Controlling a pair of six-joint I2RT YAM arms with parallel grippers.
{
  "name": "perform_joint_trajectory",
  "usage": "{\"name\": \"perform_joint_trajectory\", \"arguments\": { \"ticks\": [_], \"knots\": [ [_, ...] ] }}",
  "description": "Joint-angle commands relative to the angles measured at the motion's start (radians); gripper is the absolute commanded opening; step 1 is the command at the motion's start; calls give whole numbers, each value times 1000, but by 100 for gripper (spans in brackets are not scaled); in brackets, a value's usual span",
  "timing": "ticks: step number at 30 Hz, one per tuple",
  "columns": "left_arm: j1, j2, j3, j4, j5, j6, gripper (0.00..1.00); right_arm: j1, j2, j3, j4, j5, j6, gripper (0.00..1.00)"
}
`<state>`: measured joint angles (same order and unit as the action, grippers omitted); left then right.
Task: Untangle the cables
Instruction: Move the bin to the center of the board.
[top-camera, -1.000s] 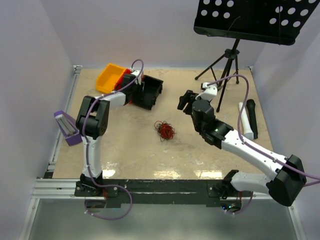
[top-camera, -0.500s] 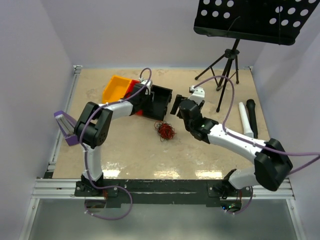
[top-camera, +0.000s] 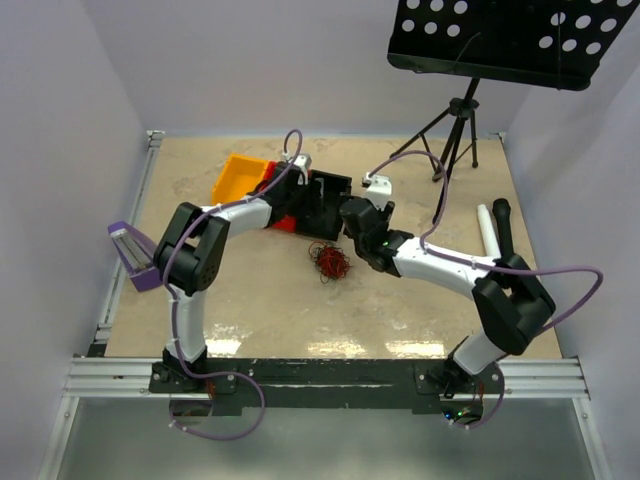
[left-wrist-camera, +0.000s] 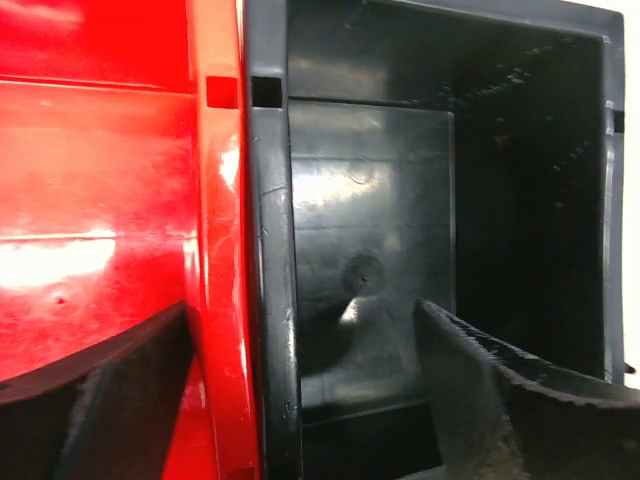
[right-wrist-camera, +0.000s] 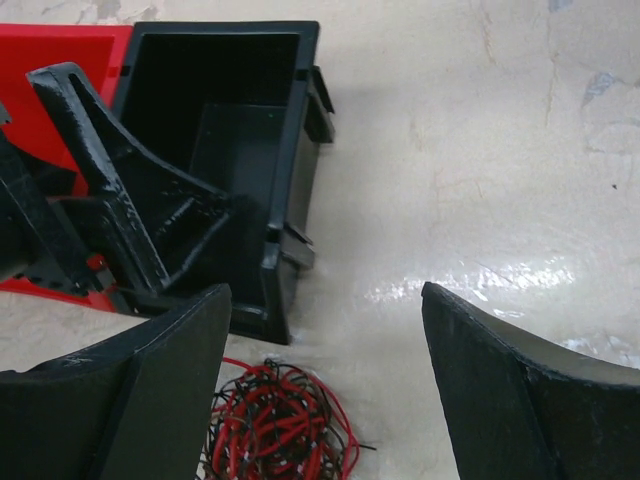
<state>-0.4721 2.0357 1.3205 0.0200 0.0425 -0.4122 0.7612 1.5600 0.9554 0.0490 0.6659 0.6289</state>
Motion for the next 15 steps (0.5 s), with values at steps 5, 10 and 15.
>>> {"name": "perform_joint_trajectory", "arguments": {
  "ticks": [5,10,15],
  "knots": [
    [64,-112,92,-115,224,-39,100,3,113,114,71,43,-15,80],
    [220,-150,242,-252,287,44,100,0,135,123,87,40,-15,79],
    [303,-206,298,-298,294,160,100,-3,161,120,112,35,-12,75]
  ]
}}
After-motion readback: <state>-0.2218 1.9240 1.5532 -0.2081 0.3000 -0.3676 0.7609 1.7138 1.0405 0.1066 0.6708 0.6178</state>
